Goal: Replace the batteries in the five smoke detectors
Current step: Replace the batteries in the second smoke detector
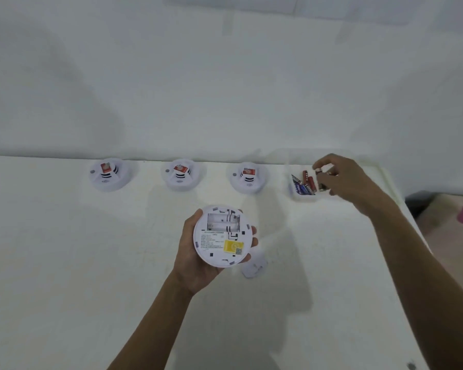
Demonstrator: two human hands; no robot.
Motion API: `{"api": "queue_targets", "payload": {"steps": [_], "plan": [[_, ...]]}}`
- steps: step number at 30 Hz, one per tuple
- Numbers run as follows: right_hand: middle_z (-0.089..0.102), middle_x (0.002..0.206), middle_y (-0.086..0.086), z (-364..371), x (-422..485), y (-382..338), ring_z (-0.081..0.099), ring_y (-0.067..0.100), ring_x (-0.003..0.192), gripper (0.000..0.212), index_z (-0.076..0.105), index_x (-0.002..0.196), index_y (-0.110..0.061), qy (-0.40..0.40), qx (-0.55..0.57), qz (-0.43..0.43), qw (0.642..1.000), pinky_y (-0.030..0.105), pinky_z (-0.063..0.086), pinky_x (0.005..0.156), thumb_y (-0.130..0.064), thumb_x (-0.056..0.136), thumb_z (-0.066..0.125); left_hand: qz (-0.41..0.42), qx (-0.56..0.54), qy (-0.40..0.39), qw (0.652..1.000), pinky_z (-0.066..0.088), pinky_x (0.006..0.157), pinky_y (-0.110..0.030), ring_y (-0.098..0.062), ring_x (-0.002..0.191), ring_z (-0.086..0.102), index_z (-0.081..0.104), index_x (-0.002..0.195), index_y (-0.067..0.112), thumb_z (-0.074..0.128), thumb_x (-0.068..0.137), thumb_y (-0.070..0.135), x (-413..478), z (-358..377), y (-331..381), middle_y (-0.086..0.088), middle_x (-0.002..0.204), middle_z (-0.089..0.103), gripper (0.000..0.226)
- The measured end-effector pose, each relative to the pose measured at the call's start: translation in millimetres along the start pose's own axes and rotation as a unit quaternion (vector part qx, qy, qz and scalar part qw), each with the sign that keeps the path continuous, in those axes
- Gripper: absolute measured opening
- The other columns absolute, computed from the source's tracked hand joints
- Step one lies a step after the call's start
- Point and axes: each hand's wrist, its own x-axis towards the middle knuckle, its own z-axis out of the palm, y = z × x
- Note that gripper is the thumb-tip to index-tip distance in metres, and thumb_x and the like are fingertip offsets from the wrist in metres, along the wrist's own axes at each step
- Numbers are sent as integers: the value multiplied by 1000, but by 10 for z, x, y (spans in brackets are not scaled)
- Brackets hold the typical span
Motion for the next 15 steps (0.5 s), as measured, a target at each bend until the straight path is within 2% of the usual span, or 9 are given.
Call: {"api": "queue_targets", "payload": {"steps": [2, 4, 7, 10, 15], "plan": [[58, 72, 10, -164, 177, 187, 53, 20, 62, 8, 62, 94, -16, 8, 2, 33, 999, 27, 45, 57, -11, 88, 59, 3, -22, 1, 1000, 49, 93, -48, -41, 115, 55, 59, 126, 9, 66, 74, 55, 53, 26, -68, -25, 126, 57, 70], [59, 71, 10, -295, 354, 381, 54, 20, 58, 9, 61, 96, -13, 25, -10, 61, 998, 27, 48, 55, -9, 88, 58, -4, -31, 4, 999, 44, 98, -51, -44, 121, 50, 51, 133, 6, 55, 84, 54, 104, 43, -149, -27, 132, 52, 68], [58, 74, 10, -404, 598, 636, 56, 22, 63, 13, 62, 97, -9, 40, -36, 83, 995, 37, 56, 68, -8, 84, 59, -9, -47, -6, 999, 31, 108, -54, -46, 129, 39, 37, 141, 3, 40, 93, 53, 182, 33, -279, -31, 139, 41, 69], [58, 79, 9, -411, 758, 781, 56, 23, 64, 15, 61, 98, -8, 26, -78, 96, 992, 29, 49, 60, -7, 83, 59, -3, -49, -12, 999, 25, 110, -54, -45, 132, 36, 34, 143, 4, 36, 95, 54, 251, 70, -415, -30, 142, 38, 70], [60, 87, 13, -336, 906, 982, 61, 29, 84, 21, 64, 102, -2, -24, -140, 107, 984, 34, 52, 70, -2, 82, 59, 15, -61, -16, 998, 23, 112, -53, -44, 135, 31, 29, 145, 5, 34, 95, 54, 403, 167, -618, -29, 146, 33, 70]]}}
